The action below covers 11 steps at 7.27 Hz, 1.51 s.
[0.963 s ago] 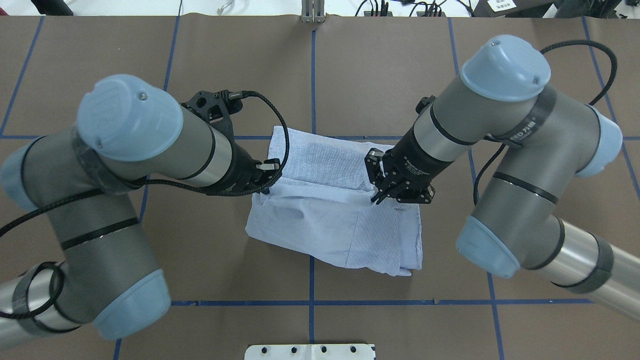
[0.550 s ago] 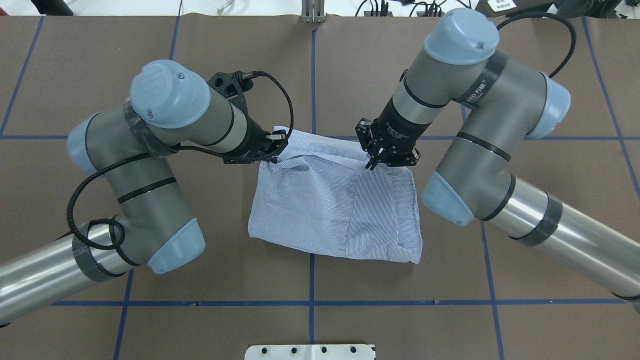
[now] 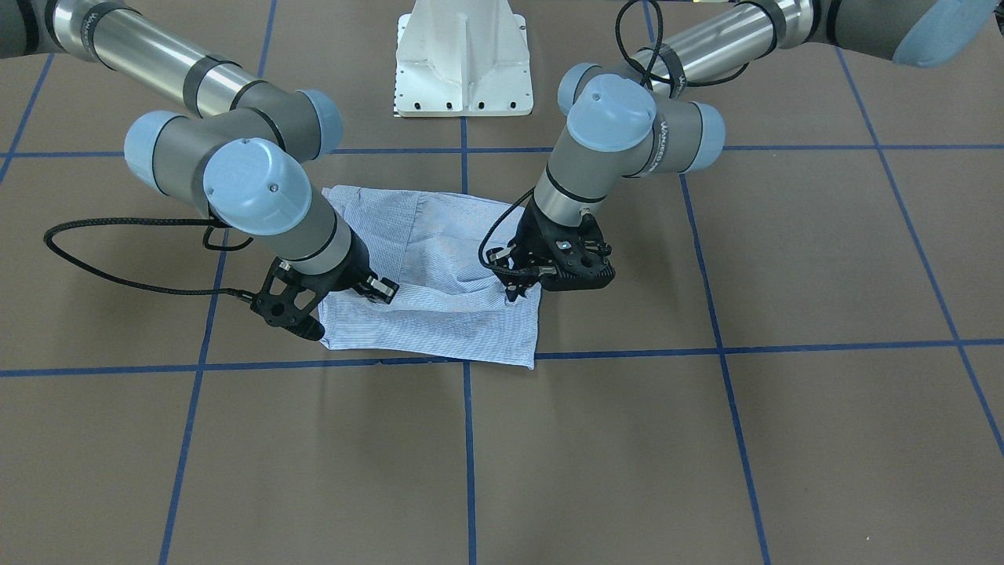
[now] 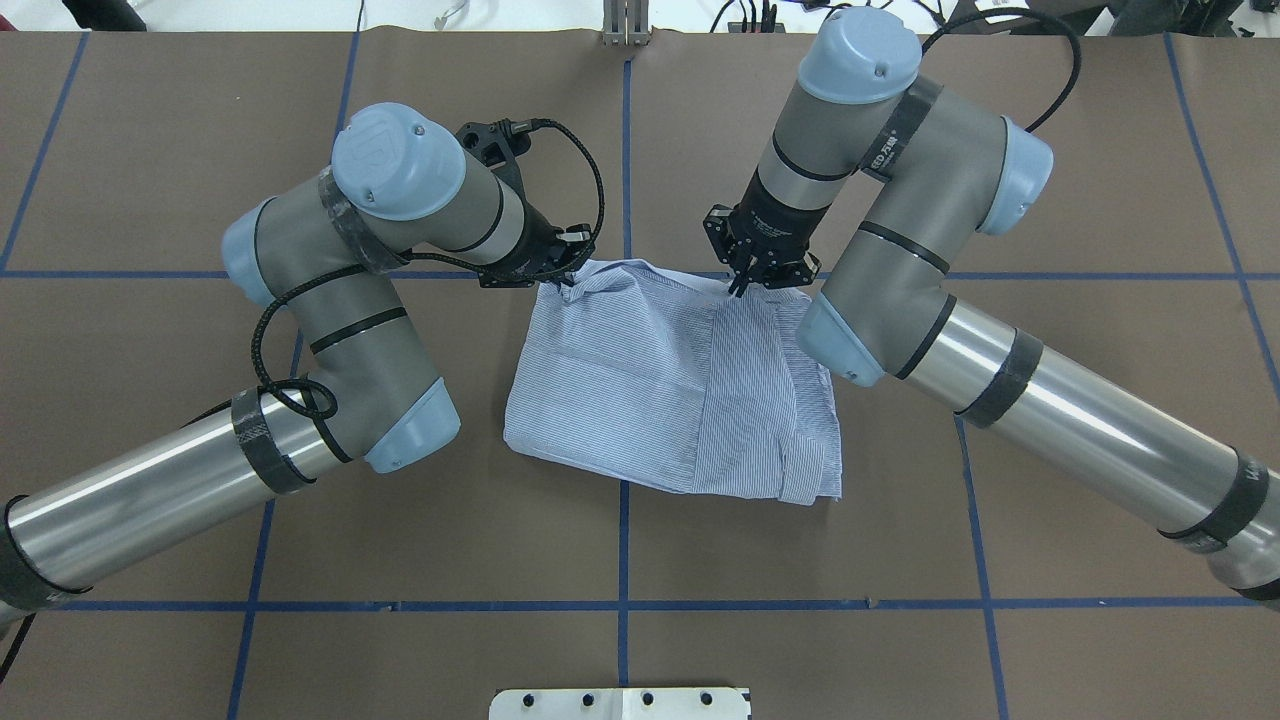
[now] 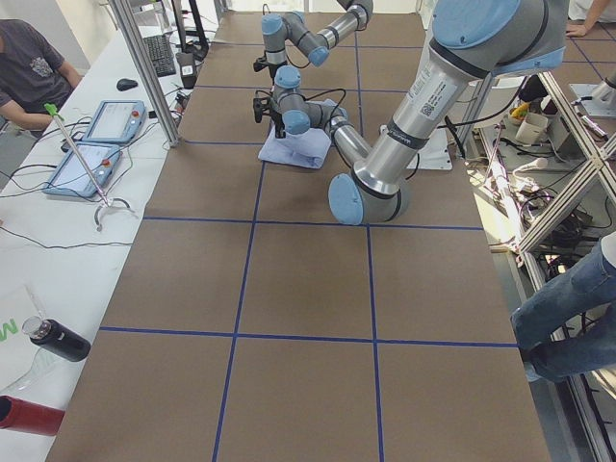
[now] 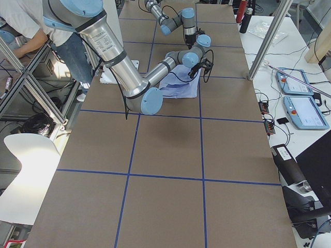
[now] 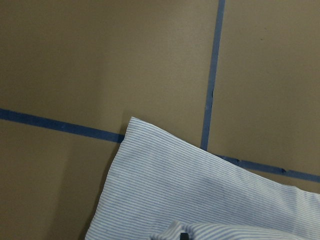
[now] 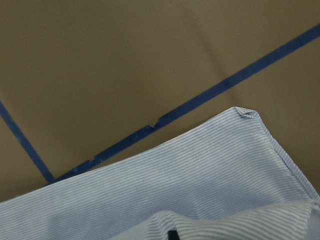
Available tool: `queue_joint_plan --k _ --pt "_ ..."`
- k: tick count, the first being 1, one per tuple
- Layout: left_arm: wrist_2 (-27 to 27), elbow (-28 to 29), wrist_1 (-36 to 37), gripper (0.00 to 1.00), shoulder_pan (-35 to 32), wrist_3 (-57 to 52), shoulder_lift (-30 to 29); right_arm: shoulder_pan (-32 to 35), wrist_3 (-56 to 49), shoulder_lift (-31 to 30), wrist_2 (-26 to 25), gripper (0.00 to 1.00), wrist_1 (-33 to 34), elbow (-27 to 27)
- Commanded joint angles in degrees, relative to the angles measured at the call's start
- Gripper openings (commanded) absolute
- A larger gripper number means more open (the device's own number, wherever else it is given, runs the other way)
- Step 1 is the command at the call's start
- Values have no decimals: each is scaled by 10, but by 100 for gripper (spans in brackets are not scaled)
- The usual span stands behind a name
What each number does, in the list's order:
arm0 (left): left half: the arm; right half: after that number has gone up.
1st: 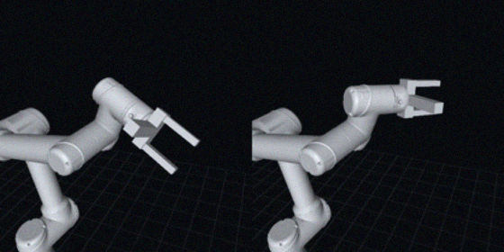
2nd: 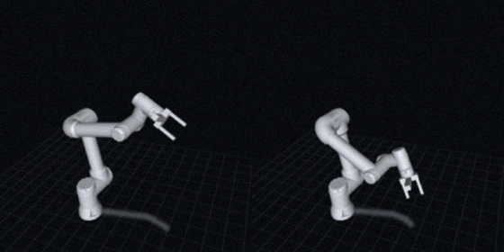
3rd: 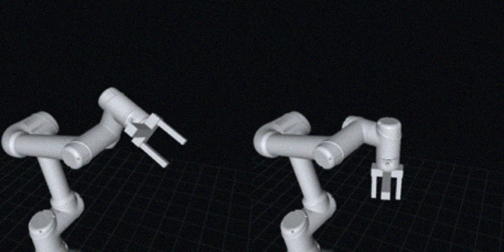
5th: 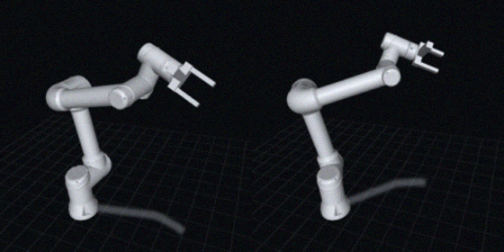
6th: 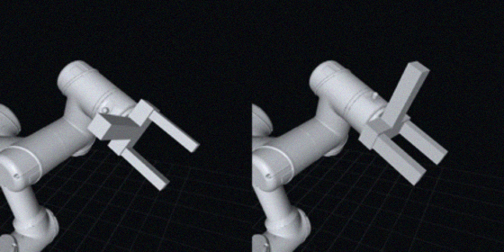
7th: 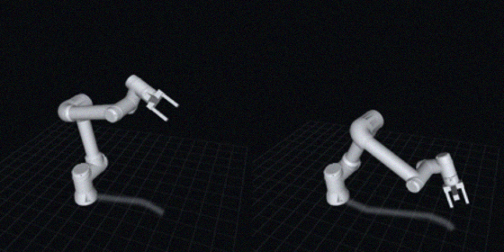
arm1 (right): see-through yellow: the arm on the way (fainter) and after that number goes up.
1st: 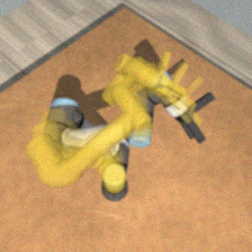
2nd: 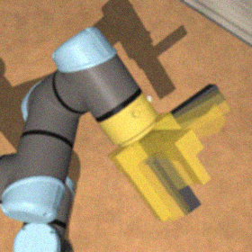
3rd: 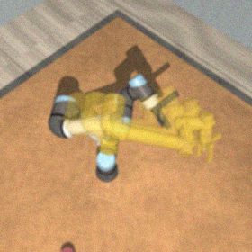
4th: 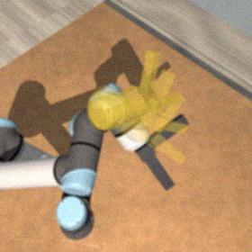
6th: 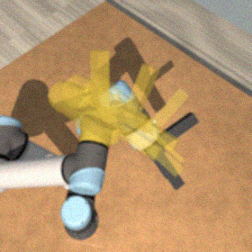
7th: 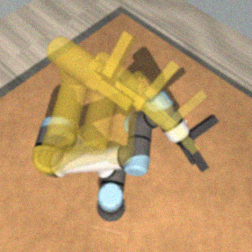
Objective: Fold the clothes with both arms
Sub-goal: 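Lay the folded edge down and open both grippers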
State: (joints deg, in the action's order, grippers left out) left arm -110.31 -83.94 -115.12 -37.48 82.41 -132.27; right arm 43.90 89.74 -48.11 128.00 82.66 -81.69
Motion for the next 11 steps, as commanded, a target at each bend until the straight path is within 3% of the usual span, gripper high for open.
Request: queue_joint_plan --k 1,2,3,4,9,10,11 --pt "1 19 -11 0 -1 0 -9 0 1 17 -2 0 -22 37" --pt "3 19 -11 0 -1 0 -9 0 -3 18 -2 0 -28 37" --pt "4 19 -19 33 -4 1 -9 -1 -2 16 -4 99 -55 42" --pt "4 19 -19 97 -10 0 -9 -1 -2 14 -11 100 -63 42" --pt "1 2 13 100 -50 -15 28 5 -29 16 -20 100 -64 8" --pt "1 -36 55 100 -52 -42 41 5 -40 13 -27 100 -62 -8" --pt "-1 -117 94 100 -72 -85 84 15 -74 0 -33 100 -59 -33"
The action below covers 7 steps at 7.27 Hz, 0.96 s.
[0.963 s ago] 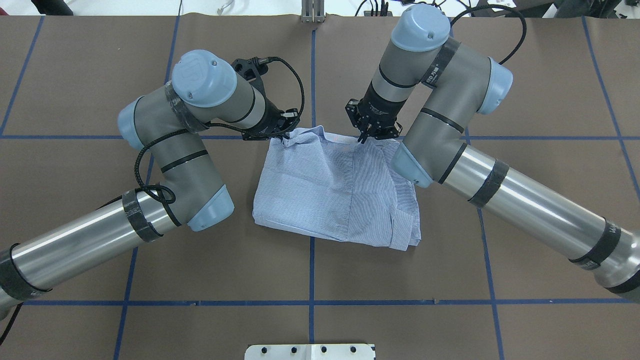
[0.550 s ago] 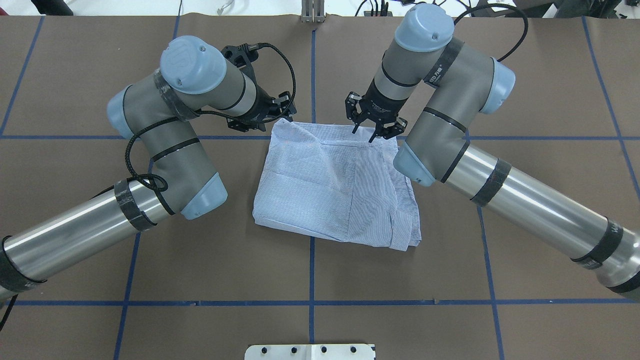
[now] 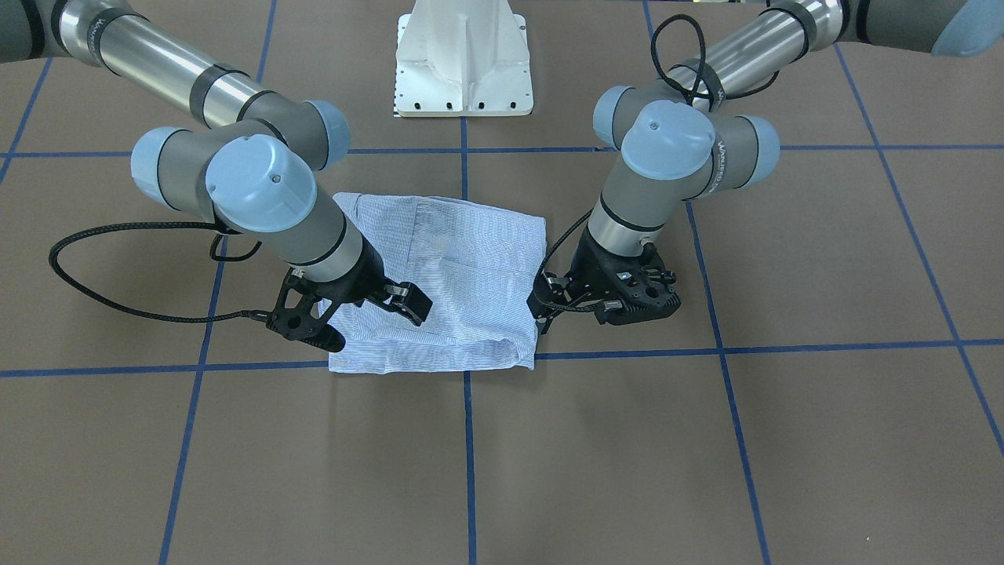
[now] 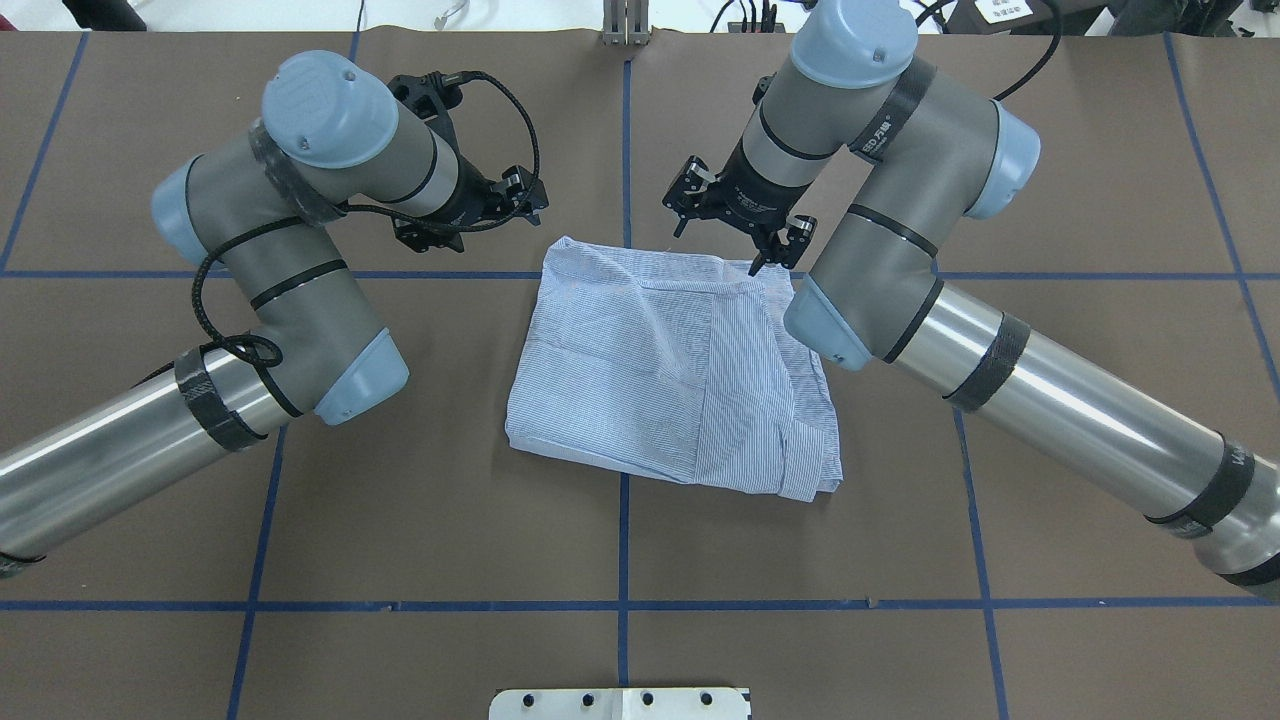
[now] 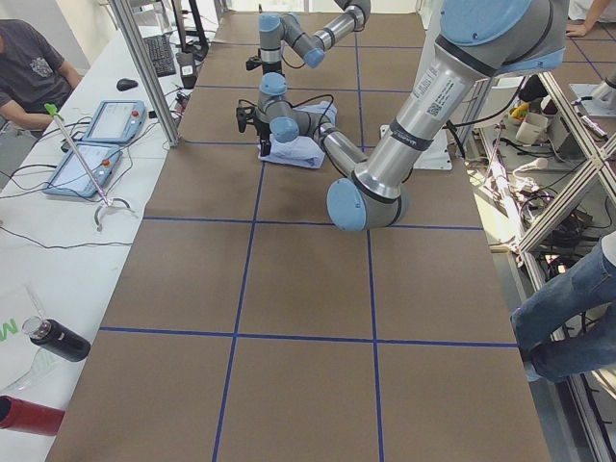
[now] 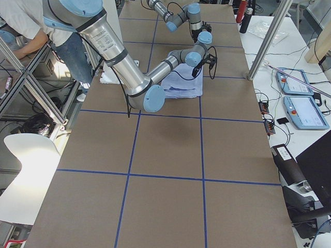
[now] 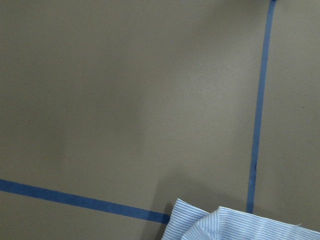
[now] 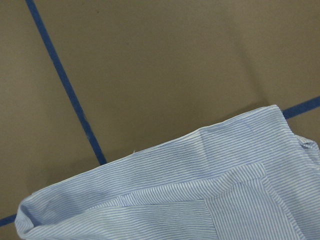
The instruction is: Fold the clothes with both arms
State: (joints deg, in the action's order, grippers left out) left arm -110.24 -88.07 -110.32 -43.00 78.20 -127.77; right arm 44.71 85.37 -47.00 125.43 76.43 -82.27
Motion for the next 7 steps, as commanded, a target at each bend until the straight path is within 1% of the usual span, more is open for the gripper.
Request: queue_joint_plan --k 1,2,3,4,5,6,7 --pt "-15 -132 87 100 -44 -110 77 32 -85 -46 -7 100 6 -59" --pt "-39 -149 108 100 -89 -178 104 59 -153 -93 -5 100 6 -82" --pt "-52 -150 107 100 -130 -273 134 84 -215 -122 -2 100 7 -86" --pt "-66 -149 110 100 -185 -371 154 126 -277 -142 11 100 24 -90" --pt "-101 -149 111 100 -242 -443 183 179 -370 -156 39 100 74 -95" --pt "-121 -150 110 100 -293 -518 228 225 -490 -171 44 100 125 -95" --pt "-119 -148 107 100 -326 -631 281 262 -611 -204 45 100 163 -102"
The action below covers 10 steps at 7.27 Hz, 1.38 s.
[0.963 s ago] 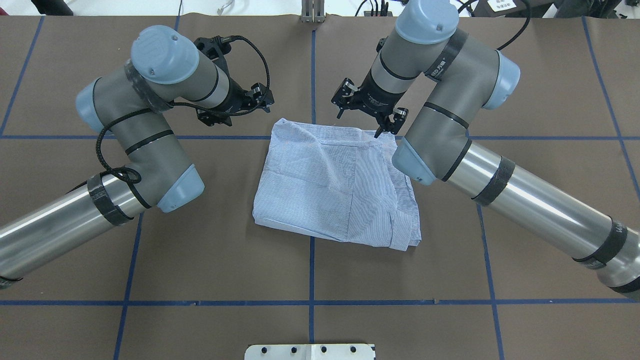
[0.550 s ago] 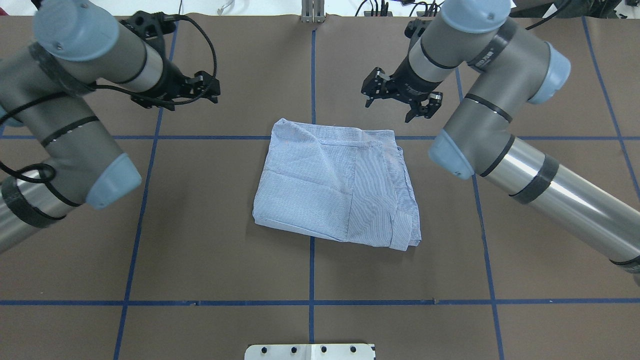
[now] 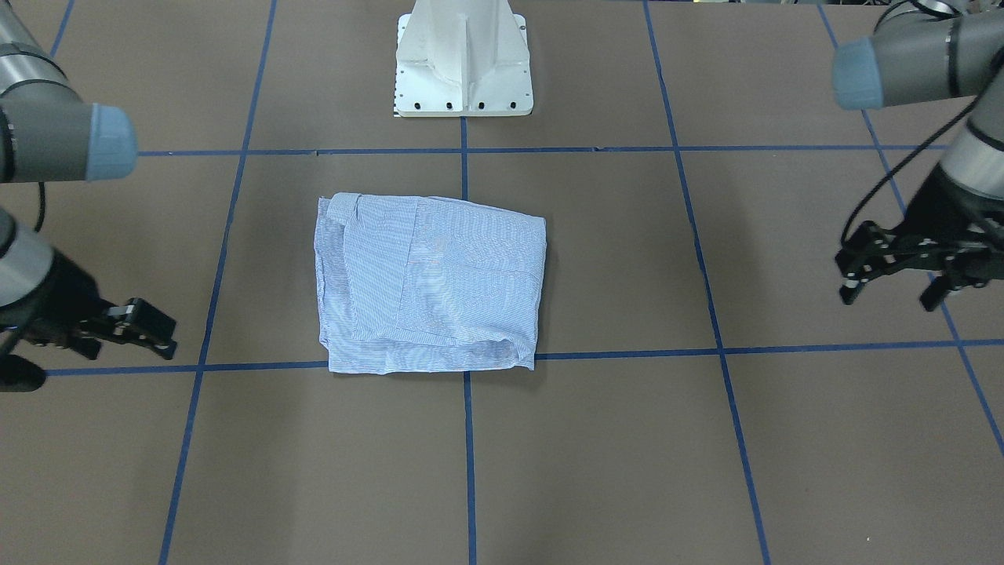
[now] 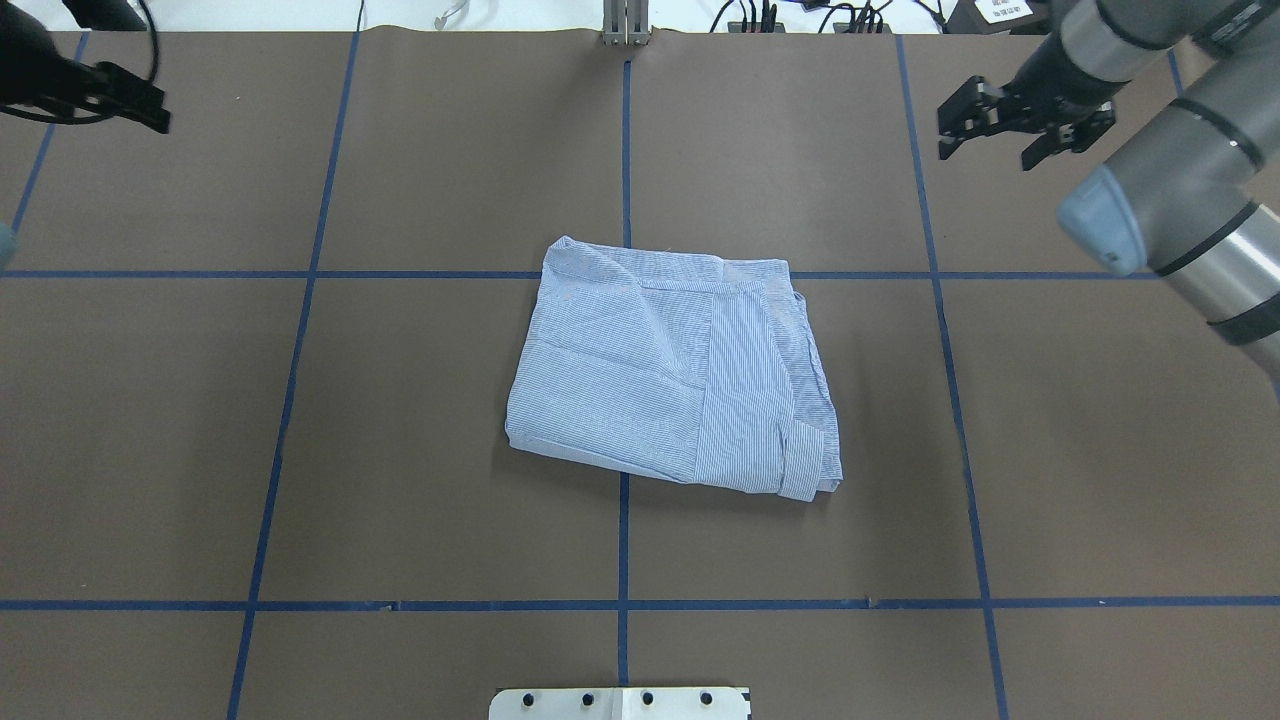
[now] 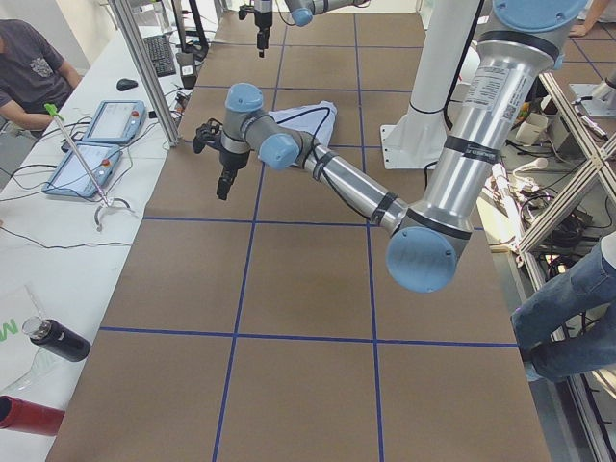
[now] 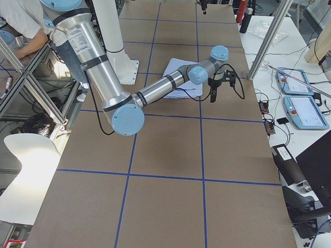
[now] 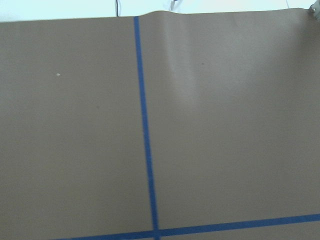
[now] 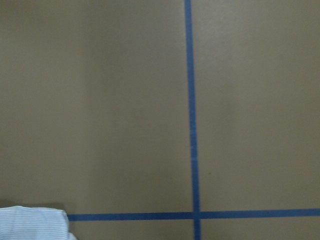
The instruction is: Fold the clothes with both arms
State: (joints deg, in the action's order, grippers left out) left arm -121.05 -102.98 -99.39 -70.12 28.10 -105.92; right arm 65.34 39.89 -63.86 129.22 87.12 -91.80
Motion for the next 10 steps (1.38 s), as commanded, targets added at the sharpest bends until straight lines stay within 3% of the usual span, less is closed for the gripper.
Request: queue_joint_plan --k 1,4,5,6,8,10 --pt "-15 11 -5 100 -117 -212 98 93 -252 -63 8 100 86 -12" --pt "-17 107 -7 100 -222 -427 129 193 -427 -167 58 100 102 -12" --pt "-41 114 -13 100 -231 -430 135 213 -429 -187 66 100 97 -12" --pt "-100 131 -63 100 -230 -429 137 213 -424 -191 60 100 96 -7" --pt "-102 188 -102 100 -229 -430 163 213 -429 -237 61 100 95 -5" --pt "-92 190 -100 100 -229 -416 165 213 -422 -239 58 100 95 -8"
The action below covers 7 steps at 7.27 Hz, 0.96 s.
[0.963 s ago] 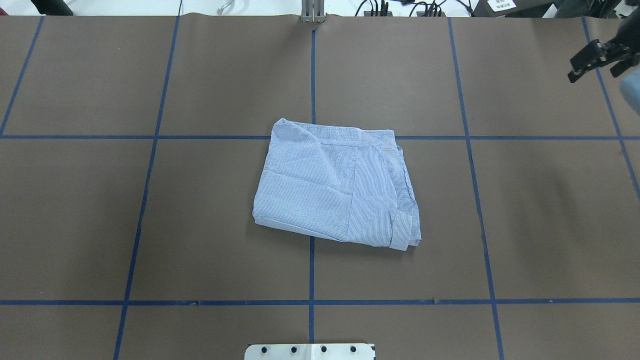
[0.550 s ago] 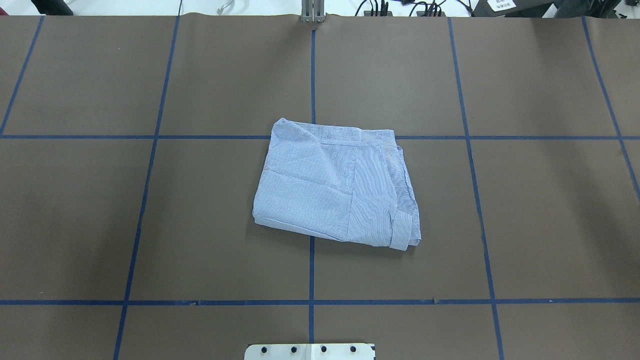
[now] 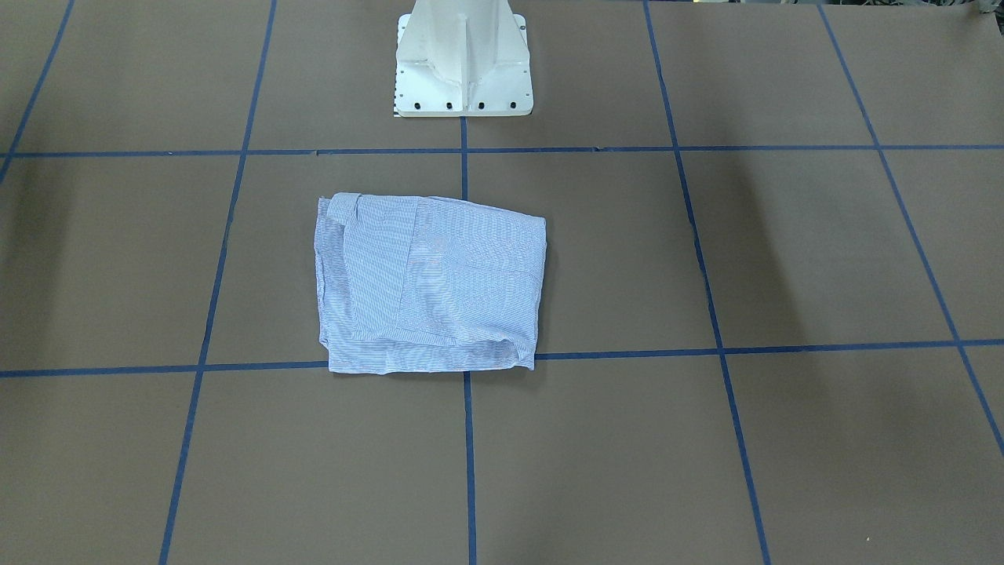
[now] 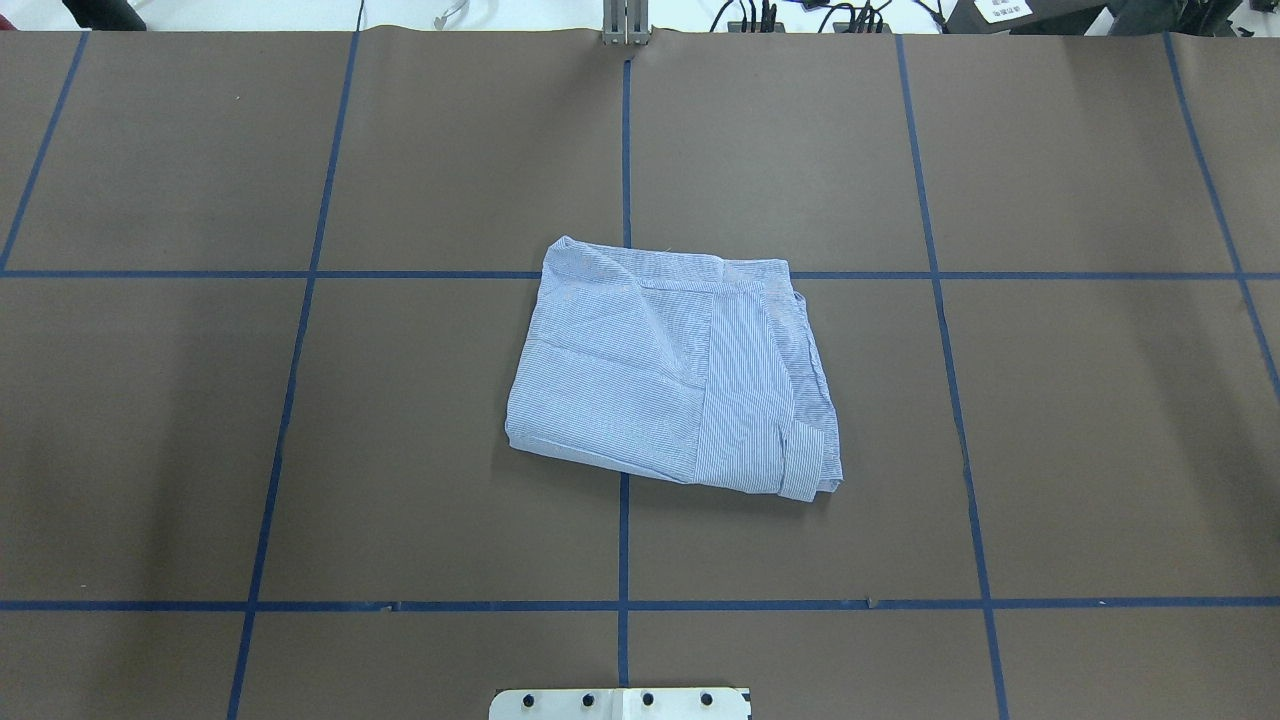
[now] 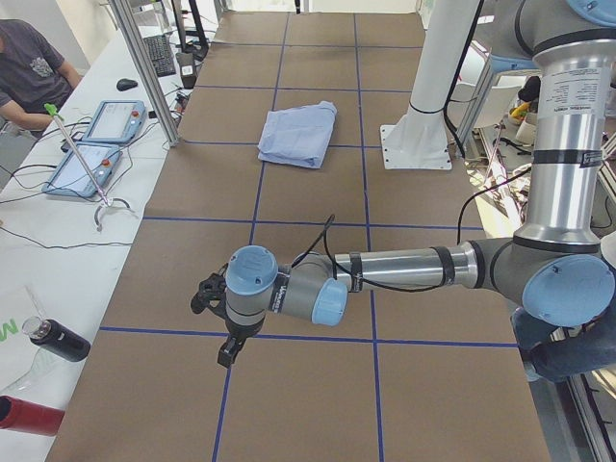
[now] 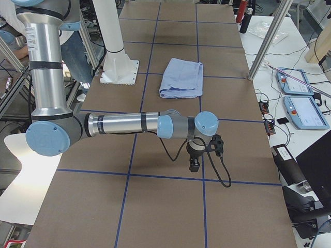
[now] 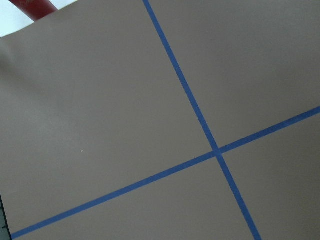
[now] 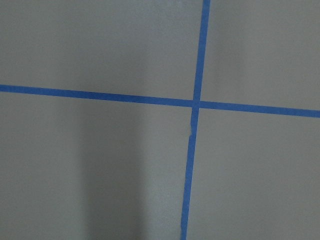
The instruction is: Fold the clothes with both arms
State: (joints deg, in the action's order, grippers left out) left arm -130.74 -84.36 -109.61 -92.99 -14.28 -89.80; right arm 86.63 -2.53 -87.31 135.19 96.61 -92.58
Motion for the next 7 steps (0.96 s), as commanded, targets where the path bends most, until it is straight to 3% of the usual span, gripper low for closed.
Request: queue_joint_plan --k 1,3,6,7 --pt "5 -11 13 100 1 39 11 0 3 -4 -2 100 1 3" --pt "6 -53 69 100 4 88 12 0 28 -15 -2 100 4 1" --pt "-3 -144 236 100 8 92 12 3 31 -24 -1 100 2 1" --pt "-12 -152 247 100 12 137 12 5 31 -24 -1 100 2 1"
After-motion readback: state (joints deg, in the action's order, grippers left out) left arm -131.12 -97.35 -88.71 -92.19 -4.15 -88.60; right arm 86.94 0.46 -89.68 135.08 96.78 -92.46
